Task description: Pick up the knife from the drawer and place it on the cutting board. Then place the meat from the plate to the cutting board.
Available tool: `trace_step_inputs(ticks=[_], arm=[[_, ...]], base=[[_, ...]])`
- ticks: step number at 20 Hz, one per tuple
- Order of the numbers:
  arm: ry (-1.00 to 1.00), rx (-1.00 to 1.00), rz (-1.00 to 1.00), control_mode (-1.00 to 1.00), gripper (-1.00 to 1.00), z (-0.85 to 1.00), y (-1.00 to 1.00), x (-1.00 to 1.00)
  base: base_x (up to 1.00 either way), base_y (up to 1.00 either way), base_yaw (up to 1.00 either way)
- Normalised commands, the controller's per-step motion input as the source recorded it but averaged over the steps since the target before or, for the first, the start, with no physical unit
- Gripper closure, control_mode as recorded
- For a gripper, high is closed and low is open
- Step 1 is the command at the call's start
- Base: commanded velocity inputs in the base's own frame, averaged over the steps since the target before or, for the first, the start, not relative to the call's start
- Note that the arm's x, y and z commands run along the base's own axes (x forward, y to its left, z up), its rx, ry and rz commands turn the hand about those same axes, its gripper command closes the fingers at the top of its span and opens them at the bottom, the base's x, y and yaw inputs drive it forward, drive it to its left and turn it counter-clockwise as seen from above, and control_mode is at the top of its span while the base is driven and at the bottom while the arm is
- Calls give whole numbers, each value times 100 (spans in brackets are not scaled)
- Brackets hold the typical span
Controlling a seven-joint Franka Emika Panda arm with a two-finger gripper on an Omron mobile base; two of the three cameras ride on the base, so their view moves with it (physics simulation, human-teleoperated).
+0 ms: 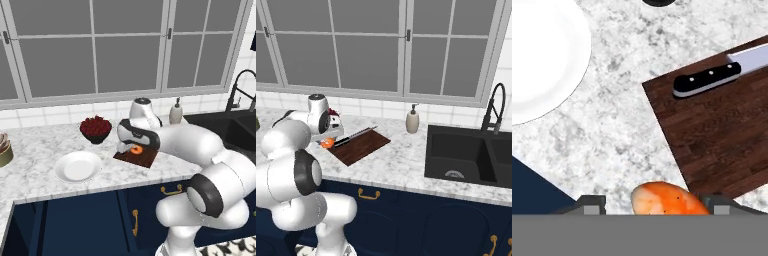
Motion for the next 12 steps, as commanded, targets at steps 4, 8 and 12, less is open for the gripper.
trace_step_inputs(ticks=[4,8,12], arm=[[9,8,-7,-100,100,-12,-94,58],[6,0,-5,-100,100,-16,-47,65],[7,0,-3,-100,100,-22,-14,60]], base=[[0,0,0],[0,0,0],[0,0,0]])
